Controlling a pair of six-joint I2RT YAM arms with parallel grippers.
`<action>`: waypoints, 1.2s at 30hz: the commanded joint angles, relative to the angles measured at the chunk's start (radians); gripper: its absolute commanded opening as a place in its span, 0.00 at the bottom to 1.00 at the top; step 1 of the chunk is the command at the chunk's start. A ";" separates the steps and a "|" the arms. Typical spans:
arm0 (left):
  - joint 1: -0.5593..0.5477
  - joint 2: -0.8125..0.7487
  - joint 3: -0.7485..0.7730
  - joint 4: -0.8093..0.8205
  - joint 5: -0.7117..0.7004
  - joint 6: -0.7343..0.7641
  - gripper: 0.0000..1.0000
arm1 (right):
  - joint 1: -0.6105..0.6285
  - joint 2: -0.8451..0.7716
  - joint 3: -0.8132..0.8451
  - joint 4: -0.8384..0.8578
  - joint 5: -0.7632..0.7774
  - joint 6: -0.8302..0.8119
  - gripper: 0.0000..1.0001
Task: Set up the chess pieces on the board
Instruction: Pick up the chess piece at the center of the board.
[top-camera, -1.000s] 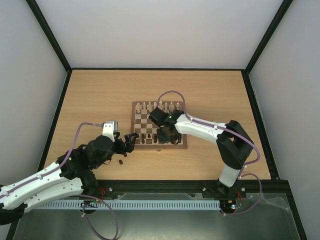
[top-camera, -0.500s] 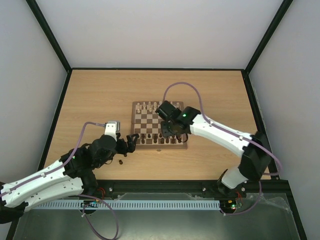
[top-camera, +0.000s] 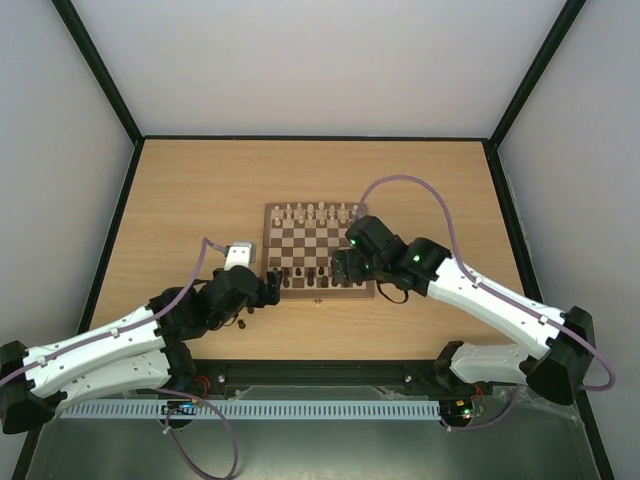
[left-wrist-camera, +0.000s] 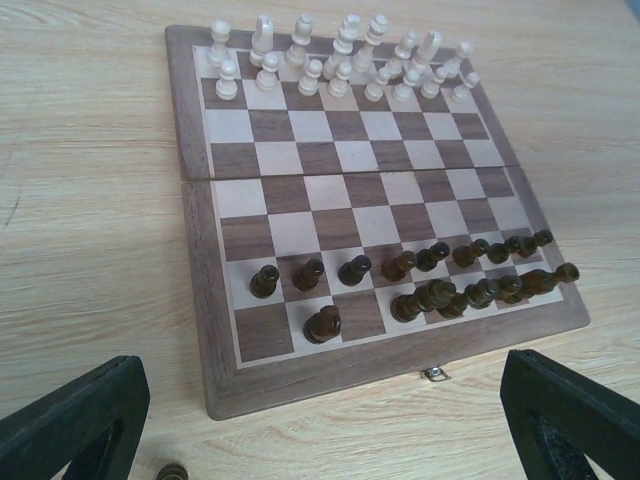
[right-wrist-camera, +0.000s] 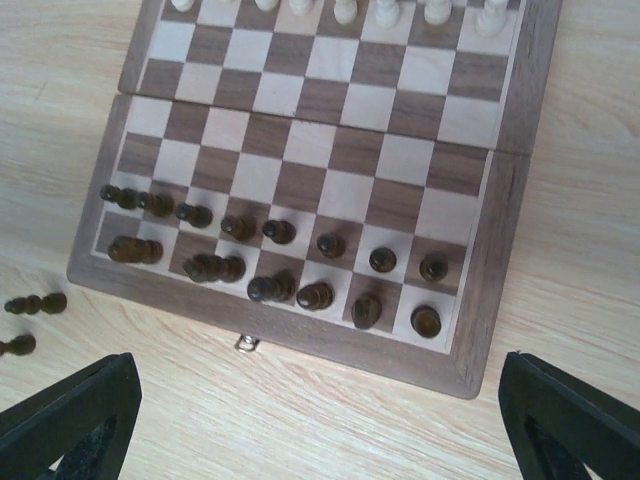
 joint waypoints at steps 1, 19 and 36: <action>0.003 0.071 0.059 -0.001 -0.037 -0.020 0.99 | -0.004 -0.092 -0.103 0.093 -0.024 -0.012 0.99; 0.006 0.191 0.097 -0.174 0.002 -0.156 0.99 | -0.003 -0.189 -0.317 0.249 0.029 -0.035 0.99; 0.072 0.314 0.144 -0.330 0.232 -0.130 0.99 | -0.004 -0.238 -0.363 0.305 -0.093 -0.057 0.98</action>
